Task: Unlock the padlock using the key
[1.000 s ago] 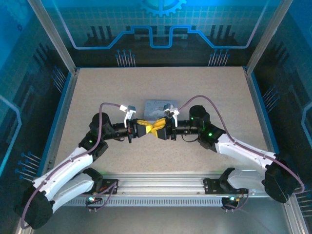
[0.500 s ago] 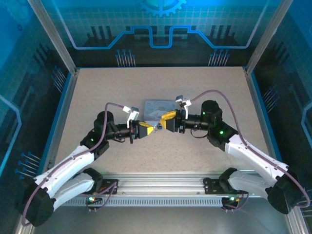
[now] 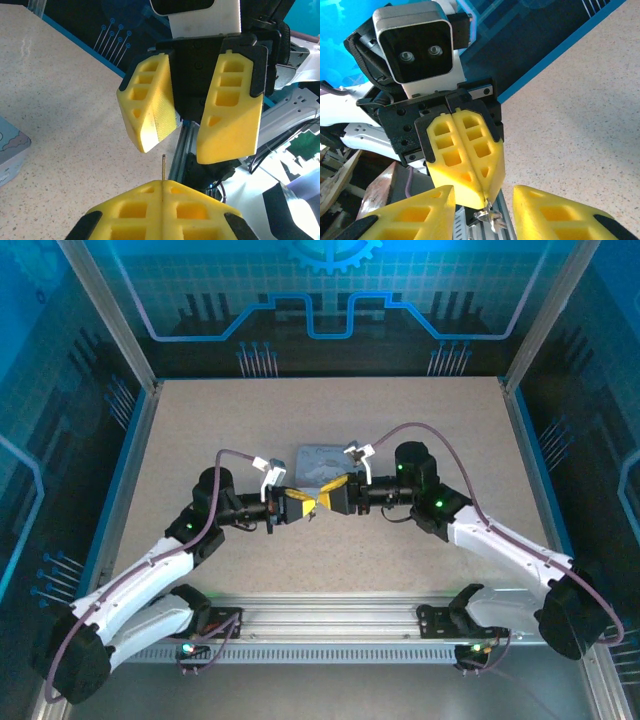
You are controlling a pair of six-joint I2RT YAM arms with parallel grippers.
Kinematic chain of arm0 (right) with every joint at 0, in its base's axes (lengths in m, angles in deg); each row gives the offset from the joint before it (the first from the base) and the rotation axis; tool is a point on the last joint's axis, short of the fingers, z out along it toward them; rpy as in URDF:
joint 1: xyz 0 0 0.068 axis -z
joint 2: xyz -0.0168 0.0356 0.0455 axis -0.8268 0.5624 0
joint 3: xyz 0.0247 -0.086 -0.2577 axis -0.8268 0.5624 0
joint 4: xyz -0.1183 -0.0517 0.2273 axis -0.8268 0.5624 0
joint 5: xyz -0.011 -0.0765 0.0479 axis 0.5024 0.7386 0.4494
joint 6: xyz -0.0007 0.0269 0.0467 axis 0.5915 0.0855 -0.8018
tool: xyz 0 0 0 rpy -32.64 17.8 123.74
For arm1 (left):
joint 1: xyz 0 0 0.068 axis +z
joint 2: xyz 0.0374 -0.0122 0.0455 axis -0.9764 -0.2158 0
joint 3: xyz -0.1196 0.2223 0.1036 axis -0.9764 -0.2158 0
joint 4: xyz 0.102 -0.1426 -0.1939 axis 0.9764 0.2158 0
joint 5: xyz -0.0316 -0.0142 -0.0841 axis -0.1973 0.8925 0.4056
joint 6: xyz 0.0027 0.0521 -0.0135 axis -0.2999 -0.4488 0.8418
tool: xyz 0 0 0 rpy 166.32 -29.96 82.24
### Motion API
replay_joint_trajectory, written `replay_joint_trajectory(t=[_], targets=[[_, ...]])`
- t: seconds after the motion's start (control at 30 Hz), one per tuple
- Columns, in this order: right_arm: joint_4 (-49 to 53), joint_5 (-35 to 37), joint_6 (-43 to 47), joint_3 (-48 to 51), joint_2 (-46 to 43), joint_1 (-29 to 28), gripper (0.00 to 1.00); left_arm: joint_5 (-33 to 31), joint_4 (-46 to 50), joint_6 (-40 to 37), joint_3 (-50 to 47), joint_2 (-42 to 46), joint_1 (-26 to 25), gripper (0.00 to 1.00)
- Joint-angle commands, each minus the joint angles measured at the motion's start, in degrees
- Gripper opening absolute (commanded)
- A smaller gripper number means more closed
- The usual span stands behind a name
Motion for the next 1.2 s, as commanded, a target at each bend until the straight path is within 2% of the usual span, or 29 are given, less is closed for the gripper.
replay_joint_trajectory(t=[0.0, 0.1, 0.27, 0.43, 0.6, 0.63, 0.67, 0.7, 0.77, 0.93, 1.17], targets=[[-0.16, -1.37, -0.54, -2.1, 1.06, -0.93, 0.35, 1.94, -1.97, 0.76, 2.24, -0.18, 0.42, 0.0], [-0.3, -1.42, -0.43, -2.28, 1.77, -1.19, 0.33, 2.08, -2.46, 1.11, 2.25, -0.29, 0.41, 0.0], [-0.49, -1.88, -0.27, -2.59, 2.46, -1.4, 0.23, 1.89, -2.44, 1.11, 2.25, -0.3, 0.47, 0.0], [-0.73, -2.12, 0.09, -2.37, 2.54, -1.46, 0.0, 1.61, -2.42, 1.46, 2.33, -0.51, 0.56, 0.0], [-0.54, 0.78, 1.62, -1.89, 1.82, -1.42, 0.0, 0.56, -3.56, 4.06, 1.79, -0.73, 0.8, 0.0], [-0.84, 2.0, 1.67, -1.54, 1.41, -1.33, 0.0, -0.24, -3.93, 5.18, 1.48, -0.52, 0.82, 0.08], [-1.55, 3.09, 1.51, -1.11, 1.19, -1.25, 0.0, -1.23, -4.33, 6.2, 1.03, -0.11, 0.89, 0.24], [-2.31, 3.89, 1.04, -0.81, 1.08, -1.21, 0.0, -2.33, -4.65, 7.07, 0.45, 0.35, 0.93, 0.32], [-3.98, 5.17, 0.41, -0.43, 1.13, -1.07, 0.0, -5.68, -6.43, 9.19, -1.7, 1.89, 0.91, 0.41], [-6.63, 5.5, -0.24, -1.08, 2.67, -1.09, 0.0, -7.17, -15.17, 13.36, -7.24, 3.27, 0.93, 0.45], [-9.06, 3.87, -0.83, -1.66, 4.52, -1.24, 0.0, -5.63, -28.16, 20.02, -10.75, -1.37, 0.91, 0.45]])
